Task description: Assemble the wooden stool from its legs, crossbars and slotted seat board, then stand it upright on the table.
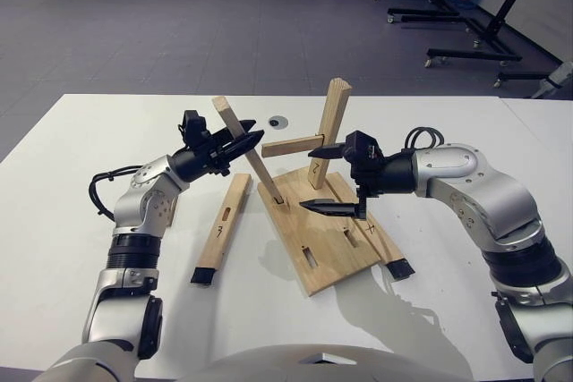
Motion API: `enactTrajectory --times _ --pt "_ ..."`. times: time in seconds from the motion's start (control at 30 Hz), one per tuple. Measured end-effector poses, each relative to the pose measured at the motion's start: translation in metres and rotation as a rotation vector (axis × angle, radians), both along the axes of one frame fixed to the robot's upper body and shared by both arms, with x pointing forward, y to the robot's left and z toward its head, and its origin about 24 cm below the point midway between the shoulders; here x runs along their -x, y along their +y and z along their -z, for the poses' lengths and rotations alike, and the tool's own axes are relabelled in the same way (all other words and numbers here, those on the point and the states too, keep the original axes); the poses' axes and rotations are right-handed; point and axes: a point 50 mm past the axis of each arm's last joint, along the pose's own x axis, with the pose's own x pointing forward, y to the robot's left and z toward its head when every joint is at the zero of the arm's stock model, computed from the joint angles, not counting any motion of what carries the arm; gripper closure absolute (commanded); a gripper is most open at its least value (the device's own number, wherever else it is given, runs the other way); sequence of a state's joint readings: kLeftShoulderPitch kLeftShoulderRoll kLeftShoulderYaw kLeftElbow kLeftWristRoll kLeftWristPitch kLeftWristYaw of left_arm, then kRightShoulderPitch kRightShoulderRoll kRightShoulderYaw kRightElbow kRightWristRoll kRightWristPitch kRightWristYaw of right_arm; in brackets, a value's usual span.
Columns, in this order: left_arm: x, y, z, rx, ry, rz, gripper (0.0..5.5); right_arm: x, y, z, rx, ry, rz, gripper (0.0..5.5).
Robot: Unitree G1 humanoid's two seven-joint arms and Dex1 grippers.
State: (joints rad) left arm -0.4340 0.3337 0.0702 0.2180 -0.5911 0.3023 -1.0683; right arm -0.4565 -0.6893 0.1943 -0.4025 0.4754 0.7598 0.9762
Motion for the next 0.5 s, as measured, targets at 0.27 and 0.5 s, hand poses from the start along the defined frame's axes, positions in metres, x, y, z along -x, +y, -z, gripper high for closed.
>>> enactTrajectory --times 0.27,0.5 --pt "-0.0001 -0.0042 -0.001 -0.043 -0.014 0.027 3.46 -0.0003 0.0 -0.0001 -0.001 -0.002 0.006 0.14" --pt "-0.0001 -0.0042 -0.001 -0.042 -0.014 0.027 3.46 0.0007 0.0021 -0.0008 -0.016 0.001 -0.001 0.14"
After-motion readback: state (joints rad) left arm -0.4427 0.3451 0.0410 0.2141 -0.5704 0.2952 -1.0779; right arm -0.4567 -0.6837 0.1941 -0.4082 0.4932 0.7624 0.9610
